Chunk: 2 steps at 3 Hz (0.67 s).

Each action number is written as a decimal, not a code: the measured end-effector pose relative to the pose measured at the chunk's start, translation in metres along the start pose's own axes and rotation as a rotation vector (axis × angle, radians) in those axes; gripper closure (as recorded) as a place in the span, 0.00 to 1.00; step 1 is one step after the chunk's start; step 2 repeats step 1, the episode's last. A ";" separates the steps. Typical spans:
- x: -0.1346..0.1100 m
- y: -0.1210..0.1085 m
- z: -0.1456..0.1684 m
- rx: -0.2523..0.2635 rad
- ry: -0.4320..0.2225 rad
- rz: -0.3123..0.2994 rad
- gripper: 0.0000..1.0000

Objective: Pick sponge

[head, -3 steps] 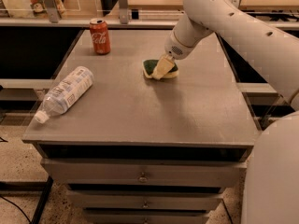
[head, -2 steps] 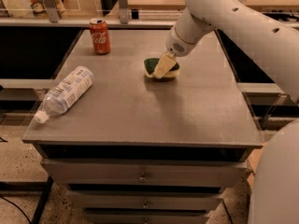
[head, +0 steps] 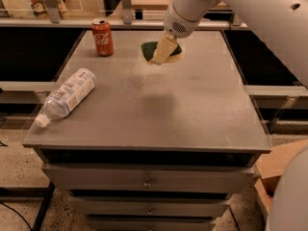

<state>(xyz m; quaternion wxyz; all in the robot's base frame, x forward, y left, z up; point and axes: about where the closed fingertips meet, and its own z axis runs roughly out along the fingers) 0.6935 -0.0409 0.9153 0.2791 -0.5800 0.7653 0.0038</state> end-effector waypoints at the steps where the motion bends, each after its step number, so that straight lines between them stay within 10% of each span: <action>1: -0.002 0.000 -0.003 0.003 -0.001 -0.004 1.00; 2: -0.002 0.000 -0.003 0.003 -0.001 -0.004 1.00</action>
Offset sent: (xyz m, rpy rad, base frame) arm 0.0000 0.0000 0.0000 0.0000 0.0000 0.0000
